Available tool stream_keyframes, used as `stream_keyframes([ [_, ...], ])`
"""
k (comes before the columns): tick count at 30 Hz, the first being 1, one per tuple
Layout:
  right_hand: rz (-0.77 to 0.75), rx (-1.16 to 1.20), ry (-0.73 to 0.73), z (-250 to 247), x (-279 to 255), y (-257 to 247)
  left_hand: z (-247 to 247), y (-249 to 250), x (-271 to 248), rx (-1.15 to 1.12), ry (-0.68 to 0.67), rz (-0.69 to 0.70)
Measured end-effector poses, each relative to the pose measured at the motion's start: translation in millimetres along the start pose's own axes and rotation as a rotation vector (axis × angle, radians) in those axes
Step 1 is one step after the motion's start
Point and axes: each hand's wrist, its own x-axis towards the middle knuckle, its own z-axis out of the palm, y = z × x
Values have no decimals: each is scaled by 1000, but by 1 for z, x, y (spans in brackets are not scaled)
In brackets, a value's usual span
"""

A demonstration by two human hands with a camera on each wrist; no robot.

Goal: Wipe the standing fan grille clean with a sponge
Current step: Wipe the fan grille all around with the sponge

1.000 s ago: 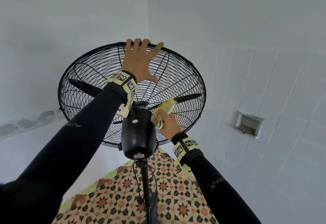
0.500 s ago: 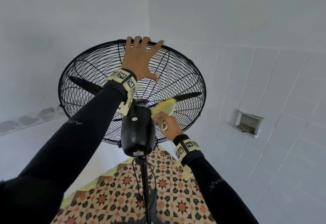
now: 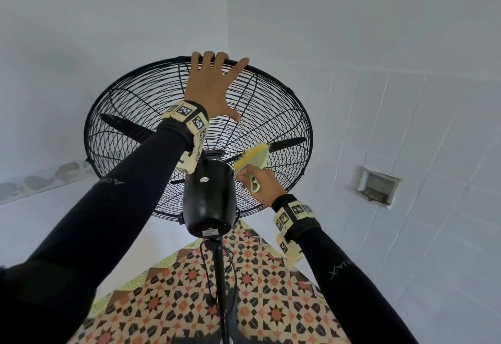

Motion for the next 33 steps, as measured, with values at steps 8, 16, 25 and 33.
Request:
stream_keyframes([
  [8, 29, -29, 20, 9, -5, -4, -1, 0, -3, -1, 23, 17],
  [16, 93, -9, 484, -60, -8, -5, 1, 2, 2, -17, -6, -14],
  [25, 186, 30, 460, -20, -4, -18, 0, 3, 1, 14, -13, -16],
  [33, 80, 161, 93, 20, -3, -28, -2, 0, -1, 26, -49, -15],
])
